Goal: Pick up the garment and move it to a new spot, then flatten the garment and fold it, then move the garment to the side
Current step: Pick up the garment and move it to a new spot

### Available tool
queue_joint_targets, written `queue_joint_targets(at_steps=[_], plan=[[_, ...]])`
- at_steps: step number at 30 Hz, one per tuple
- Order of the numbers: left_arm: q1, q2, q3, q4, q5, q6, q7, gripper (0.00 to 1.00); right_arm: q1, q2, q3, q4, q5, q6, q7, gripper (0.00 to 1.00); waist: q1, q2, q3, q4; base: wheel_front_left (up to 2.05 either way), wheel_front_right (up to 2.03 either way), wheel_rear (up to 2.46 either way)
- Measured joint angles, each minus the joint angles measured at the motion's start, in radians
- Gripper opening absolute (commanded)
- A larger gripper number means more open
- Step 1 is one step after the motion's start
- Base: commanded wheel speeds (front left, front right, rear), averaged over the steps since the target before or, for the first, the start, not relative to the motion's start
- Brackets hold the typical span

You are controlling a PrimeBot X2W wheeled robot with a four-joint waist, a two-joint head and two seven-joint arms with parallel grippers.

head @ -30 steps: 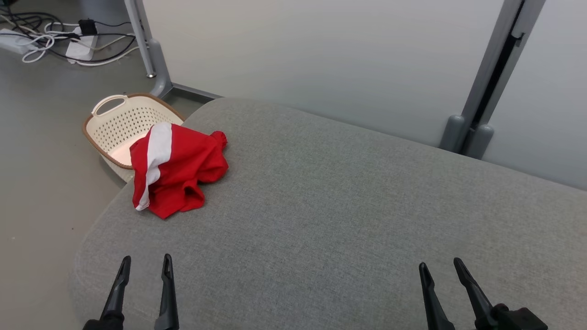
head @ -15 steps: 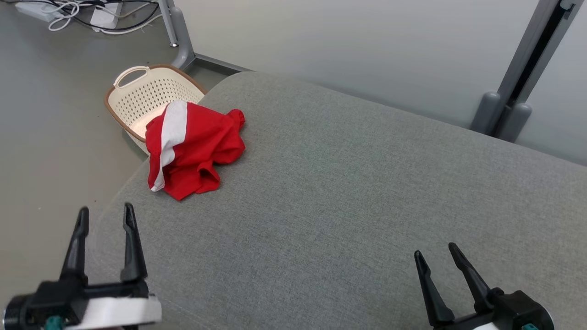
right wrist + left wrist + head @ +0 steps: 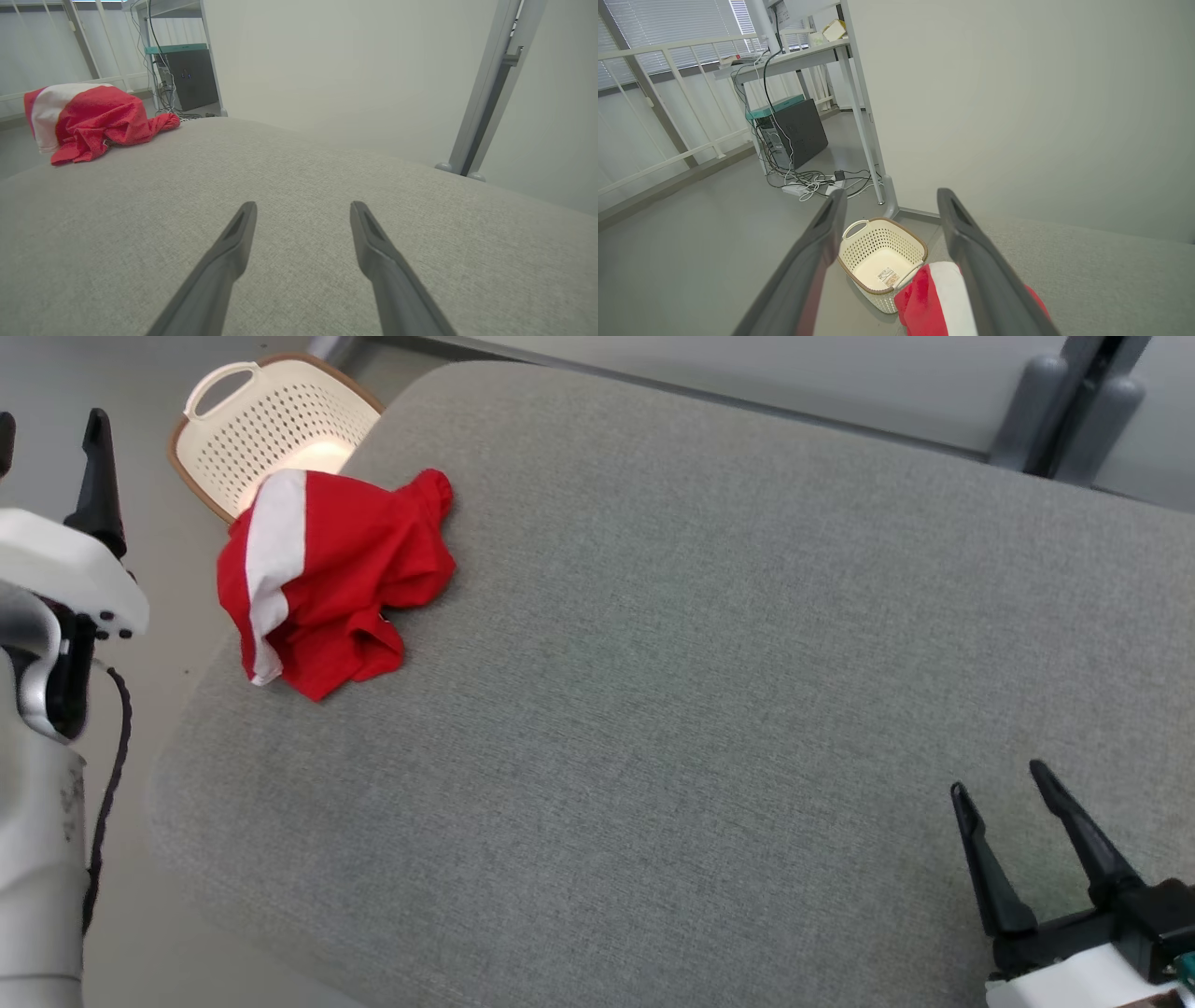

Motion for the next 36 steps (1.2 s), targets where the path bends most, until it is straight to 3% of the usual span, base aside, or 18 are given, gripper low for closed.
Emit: queue_joint_targets(at_steps=[7,10,18,26,27,28,33,35,36], plan=[[-0.24,0.016,0.048,0.379,-0.195,-0.013,0.334,1.0,-0.061,-0.066,-0.005,-0.033,-0.007,0.0,0.0,1.0,0.0,0.0,0.114,-0.07,0.0,0.0,0.0],[-0.295,0.02,0.069,0.477,-0.263,-0.017,0.413,1.0,-0.082,-0.074,-0.002,-0.043,-0.01,0.0,0.0,1.0,0.0,0.0,0.152,-0.107,0.0,0.0,0.0],[-0.323,0.062,0.042,0.648,-0.277,-0.019,0.44,1.0,-0.116,-0.077,-0.025,-0.087,-0.027,0.0,-0.003,1.0,0.0,0.0,0.261,-0.183,0.0,0.0,0.0],[-0.301,0.028,0.031,0.673,-0.342,-0.016,0.404,1.0,-0.132,-0.066,-0.052,-0.145,-0.058,0.001,-0.004,1.0,0.0,0.0,0.327,-0.223,0.0,0.0,0.0],[-0.294,0.021,0.039,0.663,-0.369,-0.014,0.393,0.43,-0.132,-0.063,-0.052,-0.147,-0.058,0.001,-0.004,1.0,0.0,0.0,0.326,-0.225,0.0,0.0,0.0],[-0.267,0.005,0.036,0.628,-0.411,-0.014,0.36,0.0,-0.133,-0.057,-0.05,-0.147,-0.058,0.001,-0.004,1.0,0.0,0.0,0.317,-0.226,0.0,0.0,0.0],[-0.144,-0.02,-0.06,0.437,-0.515,-0.019,0.183,0.0,-0.138,-0.024,-0.03,-0.134,-0.05,0.0,-0.003,1.0,0.0,0.0,0.274,-0.235,0.0,0.0,0.0],[-0.118,-0.01,-0.092,0.388,-0.531,-0.019,0.137,0.0,-0.138,-0.017,-0.026,-0.134,-0.048,0.0,-0.002,1.0,0.0,-0.0001,0.262,-0.238,0.0,0.0,0.0],[-0.063,0.022,-0.159,0.302,-0.565,-0.019,0.054,0.0,-0.137,-0.005,-0.024,-0.134,-0.042,0.0,-0.002,1.0,0.0,0.0,0.235,-0.243,0.0,0.0,0.0]])
